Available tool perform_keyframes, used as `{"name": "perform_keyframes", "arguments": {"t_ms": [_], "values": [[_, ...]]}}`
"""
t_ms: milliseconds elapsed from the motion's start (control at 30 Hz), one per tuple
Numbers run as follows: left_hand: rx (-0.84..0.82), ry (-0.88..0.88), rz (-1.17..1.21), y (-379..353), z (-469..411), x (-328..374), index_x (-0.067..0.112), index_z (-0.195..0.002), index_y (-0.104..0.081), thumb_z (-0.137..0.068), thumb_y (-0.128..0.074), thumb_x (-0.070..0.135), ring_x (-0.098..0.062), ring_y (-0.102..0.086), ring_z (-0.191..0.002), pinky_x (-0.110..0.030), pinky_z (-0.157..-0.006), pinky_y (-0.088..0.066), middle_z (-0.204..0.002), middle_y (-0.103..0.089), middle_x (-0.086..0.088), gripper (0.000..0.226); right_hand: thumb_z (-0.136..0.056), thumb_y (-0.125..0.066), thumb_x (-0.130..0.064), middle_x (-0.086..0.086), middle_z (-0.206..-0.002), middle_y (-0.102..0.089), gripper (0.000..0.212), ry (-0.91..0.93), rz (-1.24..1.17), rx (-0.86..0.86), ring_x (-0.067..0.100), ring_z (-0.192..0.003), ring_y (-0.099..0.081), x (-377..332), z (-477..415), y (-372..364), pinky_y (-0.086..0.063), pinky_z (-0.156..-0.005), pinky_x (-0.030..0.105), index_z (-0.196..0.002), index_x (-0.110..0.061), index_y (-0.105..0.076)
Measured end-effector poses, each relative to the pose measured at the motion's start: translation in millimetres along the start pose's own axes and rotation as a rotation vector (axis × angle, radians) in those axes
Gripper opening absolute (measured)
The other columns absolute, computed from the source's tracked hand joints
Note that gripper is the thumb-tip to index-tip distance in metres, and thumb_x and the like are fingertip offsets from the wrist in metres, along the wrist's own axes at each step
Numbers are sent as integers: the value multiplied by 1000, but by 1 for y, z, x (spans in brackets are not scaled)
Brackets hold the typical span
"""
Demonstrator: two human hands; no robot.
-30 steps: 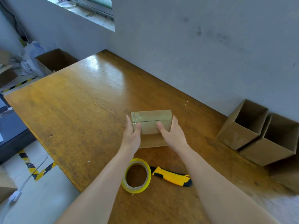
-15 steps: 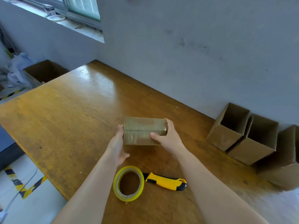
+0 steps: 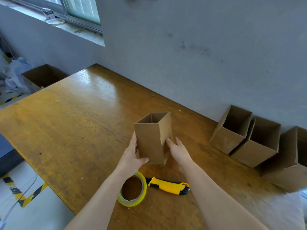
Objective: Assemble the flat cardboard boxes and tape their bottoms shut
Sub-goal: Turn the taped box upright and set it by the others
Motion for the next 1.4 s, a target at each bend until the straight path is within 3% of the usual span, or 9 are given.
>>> {"name": "perform_keyframes", "arguments": {"t_ms": [133, 267, 333, 433, 667, 867, 1033, 1167, 1400], "values": [[14, 42, -53, -5, 3, -3, 32, -148, -32, -83, -74, 37, -16, -49, -130, -44, -105, -47, -138, -54, 5, 78, -104, -42, -22, 5, -147, -46, 46, 9, 83, 6, 25, -134, -42, 11, 3, 2, -36, -108, 39, -149, -20, -38], [-35, 76, 28, -13, 14, 10, 35, -142, -41, -80, -54, 70, -19, -48, -132, -38, -107, -45, -138, -55, 7, 72, -104, -40, -39, 6, -141, -53, 46, -8, 4, 82, 25, -126, -50, 13, 14, 9, -42, -107, 46, -144, -17, -44], [-31, 141, 15, -16, 16, 7, 27, -149, -35, -91, -42, 62, -21, -40, -139, -38, -112, -35, -149, -44, 4, 68, -100, -41, -50, 3, -143, -50, 56, -14, -41, 79, 26, -129, -47, 13, 20, 10, -42, -108, 45, -146, -17, -40], [-15, 209, 0, -19, 17, 6, 23, -151, -34, -99, -38, 52, -25, -48, -131, -38, -106, -44, -152, -41, -2, 59, -95, -52, -52, -6, -134, -49, 57, 30, -114, 40, 24, -127, -48, 15, 30, 11, -42, -106, 42, -141, -22, -42], [-151, 197, 68, -26, -7, 13, 29, -148, -39, -104, -34, 42, -21, -48, -129, -41, -109, -43, -144, -50, -4, 46, -94, -61, -24, 2, -124, -55, 41, 103, -128, 86, 20, -113, -52, 13, 40, 22, -47, -96, 36, -131, -20, -45], [-302, 135, 21, -35, -53, 38, 27, -149, -36, -105, -36, 37, -21, -51, -127, -39, -108, -43, -140, -53, -5, 45, -95, -59, -25, -1, -121, -61, 36, 105, -156, 268, 17, -112, -56, -5, 24, 34, -49, -100, 41, -130, -23, -52], [-455, 55, -70, -44, -88, 61, 28, -152, -28, -105, -35, 38, -22, -45, -133, -37, -108, -43, -150, -43, -3, 49, -97, -57, -29, -2, -125, -60, 38, 57, -202, 452, 20, -117, -55, -16, 16, 37, -51, -100, 43, -134, -26, -52], [-560, -41, -169, -56, -106, 79, 37, -153, -20, -102, -40, 44, -24, -30, -144, -47, -116, -33, -161, -25, 3, 56, -99, -54, -30, 0, -135, -55, 44, 39, -169, 583, 21, -123, -51, -29, 18, 44, -48, -102, 40, -142, -23, -46], [-659, -153, -240, -84, -132, 106, 38, -154, -18, -99, -51, 35, -26, -29, -145, -52, -114, -35, -161, -24, 2, 64, -99, -54, -31, -3, -115, -56, 35, 46, -38, 731, 9, -97, -51, -45, 8, 72, -45, -79, 20, -130, -17, -48]]}}
Point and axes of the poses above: each hand's wrist, its own z-axis away from the middle knuckle, its own y-axis out of the back of the hand, x = y × z, the point moved 6 cm from there along -z, towards the middle knuckle
